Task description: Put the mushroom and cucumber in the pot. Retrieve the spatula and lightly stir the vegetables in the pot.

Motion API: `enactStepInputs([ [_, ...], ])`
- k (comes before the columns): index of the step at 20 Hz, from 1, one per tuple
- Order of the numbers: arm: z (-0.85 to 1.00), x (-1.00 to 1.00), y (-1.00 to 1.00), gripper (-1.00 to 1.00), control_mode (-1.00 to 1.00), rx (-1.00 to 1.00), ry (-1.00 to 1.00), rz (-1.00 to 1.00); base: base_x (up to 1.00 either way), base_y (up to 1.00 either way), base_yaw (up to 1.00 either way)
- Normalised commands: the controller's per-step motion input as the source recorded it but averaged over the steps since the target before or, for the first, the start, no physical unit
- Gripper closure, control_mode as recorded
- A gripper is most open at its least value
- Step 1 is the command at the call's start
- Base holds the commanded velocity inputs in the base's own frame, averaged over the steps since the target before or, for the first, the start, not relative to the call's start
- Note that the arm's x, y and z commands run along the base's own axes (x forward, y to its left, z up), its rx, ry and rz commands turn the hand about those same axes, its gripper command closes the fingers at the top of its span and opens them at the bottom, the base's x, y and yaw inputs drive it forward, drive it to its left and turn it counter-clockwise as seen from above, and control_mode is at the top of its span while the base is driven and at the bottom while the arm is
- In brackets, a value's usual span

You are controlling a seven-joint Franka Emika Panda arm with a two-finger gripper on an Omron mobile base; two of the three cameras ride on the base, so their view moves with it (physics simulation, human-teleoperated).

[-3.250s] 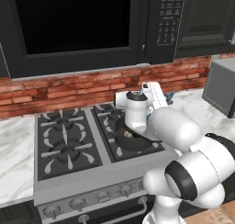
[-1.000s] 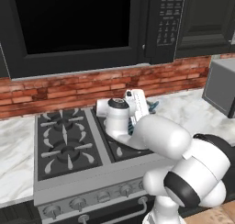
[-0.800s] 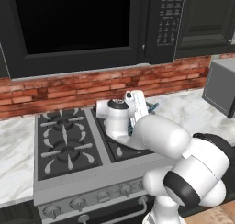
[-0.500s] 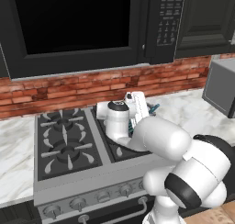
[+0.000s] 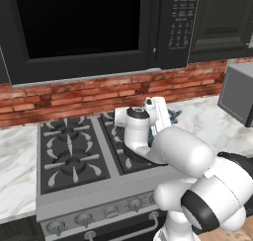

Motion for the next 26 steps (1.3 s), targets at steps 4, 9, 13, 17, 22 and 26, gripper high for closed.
enactStepInputs([
  [4,0.06,0.0,-0.43,1.0,-1.0,0.0,0.07,0.0,0.0,0.0,0.0],
  [9,0.13,0.0,-0.24,1.0,-1.0,0.0,0.05,0.0,0.0,0.0,0.0],
  [13,0.39,0.0,-0.03,1.0,-1.0,0.0,0.0,0.0,0.0,0.0,0.0],
  [17,0.47,0.0,-0.05,1.0,-1.0,0.02,0.0,0.0,0.0,0.0,0.0],
  [22,-0.08,0.0,-0.26,1.0,-1.0,-0.05,0.06,0.0,0.0,0.0,0.0],
  [26,-0.41,0.0,-0.07,1.0,-1.0,-0.06,0.04,0.0,0.0,0.0,0.0],
])
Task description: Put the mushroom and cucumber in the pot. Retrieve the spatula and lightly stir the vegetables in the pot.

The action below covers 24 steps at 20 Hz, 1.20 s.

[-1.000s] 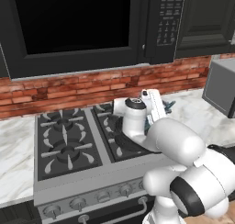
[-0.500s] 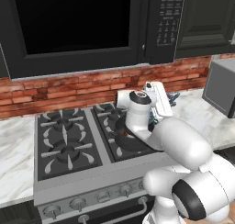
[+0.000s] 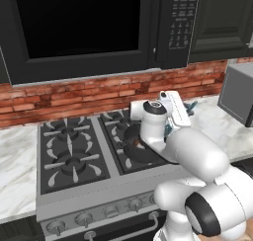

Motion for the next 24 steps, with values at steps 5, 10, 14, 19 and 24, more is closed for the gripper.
enactStepInputs([
  [5,-0.19,0.07,0.0,1.0,-1.0,-0.02,0.0,0.0,0.0,0.0,0.0],
  [10,0.0,0.16,0.0,1.0,-1.0,0.0,0.01,0.0,0.0,0.0,0.0],
  [14,0.01,0.05,0.25,1.0,-1.0,-0.03,0.1,0.0,0.0,0.0,0.0],
  [19,-0.19,0.26,0.3,1.0,-1.0,-0.11,0.11,-0.01,0.0,0.0,0.0],
  [24,-0.09,0.18,0.32,1.0,-1.0,-0.02,0.04,0.0,0.0,0.0,0.0],
])
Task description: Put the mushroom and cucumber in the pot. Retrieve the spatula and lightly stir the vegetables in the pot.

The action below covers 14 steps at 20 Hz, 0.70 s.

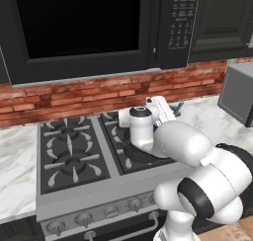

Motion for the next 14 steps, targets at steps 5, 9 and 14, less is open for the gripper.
enactStepInputs([
  [5,0.01,0.0,0.24,1.0,-1.0,0.0,0.02,0.0,0.0,0.0,0.0],
  [9,0.37,0.0,0.0,1.0,-1.0,0.03,0.0,0.0,0.0,0.0,0.0],
  [14,0.37,0.0,0.18,1.0,-1.0,0.02,-0.03,0.0,0.0,0.0,0.0],
])
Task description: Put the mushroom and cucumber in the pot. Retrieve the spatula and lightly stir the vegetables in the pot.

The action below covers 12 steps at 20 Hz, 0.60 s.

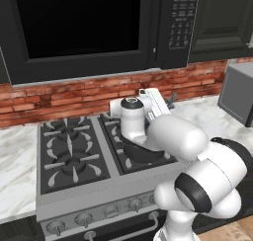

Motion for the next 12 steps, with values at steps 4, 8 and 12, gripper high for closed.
enactStepInputs([
  [4,0.09,-0.05,0.18,1.0,-1.0,0.0,-0.01,0.0,0.0,0.0,0.0],
  [8,-0.11,-0.06,0.07,1.0,-1.0,0.0,0.0,0.0,0.0,0.0,0.0],
  [12,-0.17,0.0,0.0,1.0,-1.0,-0.02,0.0,0.0,0.0,0.0,0.0],
])
